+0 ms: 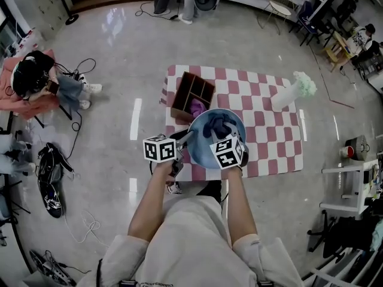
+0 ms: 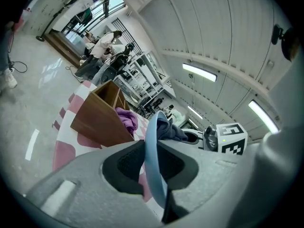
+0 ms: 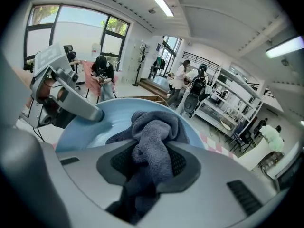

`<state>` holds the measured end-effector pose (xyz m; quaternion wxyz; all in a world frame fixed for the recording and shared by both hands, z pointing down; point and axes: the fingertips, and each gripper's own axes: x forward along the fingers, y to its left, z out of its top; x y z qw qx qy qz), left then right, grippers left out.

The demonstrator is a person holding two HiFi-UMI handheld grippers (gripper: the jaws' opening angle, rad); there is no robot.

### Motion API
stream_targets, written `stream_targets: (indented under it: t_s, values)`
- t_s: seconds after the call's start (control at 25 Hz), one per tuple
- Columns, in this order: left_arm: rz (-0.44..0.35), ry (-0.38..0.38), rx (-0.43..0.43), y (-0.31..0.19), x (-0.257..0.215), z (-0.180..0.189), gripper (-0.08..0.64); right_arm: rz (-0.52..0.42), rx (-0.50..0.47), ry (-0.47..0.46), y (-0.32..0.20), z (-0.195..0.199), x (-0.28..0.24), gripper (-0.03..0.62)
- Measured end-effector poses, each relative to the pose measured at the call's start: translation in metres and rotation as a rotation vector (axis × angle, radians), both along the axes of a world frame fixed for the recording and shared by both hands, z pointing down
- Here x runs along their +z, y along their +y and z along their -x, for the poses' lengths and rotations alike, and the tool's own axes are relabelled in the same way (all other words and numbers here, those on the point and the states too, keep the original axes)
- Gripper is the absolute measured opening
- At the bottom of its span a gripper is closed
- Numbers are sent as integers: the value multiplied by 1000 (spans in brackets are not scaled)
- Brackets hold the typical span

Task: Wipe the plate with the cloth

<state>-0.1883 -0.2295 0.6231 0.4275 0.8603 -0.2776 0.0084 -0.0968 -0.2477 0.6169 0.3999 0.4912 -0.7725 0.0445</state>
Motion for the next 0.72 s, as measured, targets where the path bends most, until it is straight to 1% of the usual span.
stream_targets:
  t_s: [0.16,0.32,0.6,0.72]
  values:
    - [-5,-6,4,0,1,0,55,6,38,15,1,-21,3,126]
    - [1,-9,4,0,2,0,55,24,65,22,7,-32,10,126]
    - [16,-28,-11,-1,8,-2,55,59,108,26,34,-49,28,126]
    - [31,-20,-26,0,11,-2,55,80,125,25,50,-54,38,124]
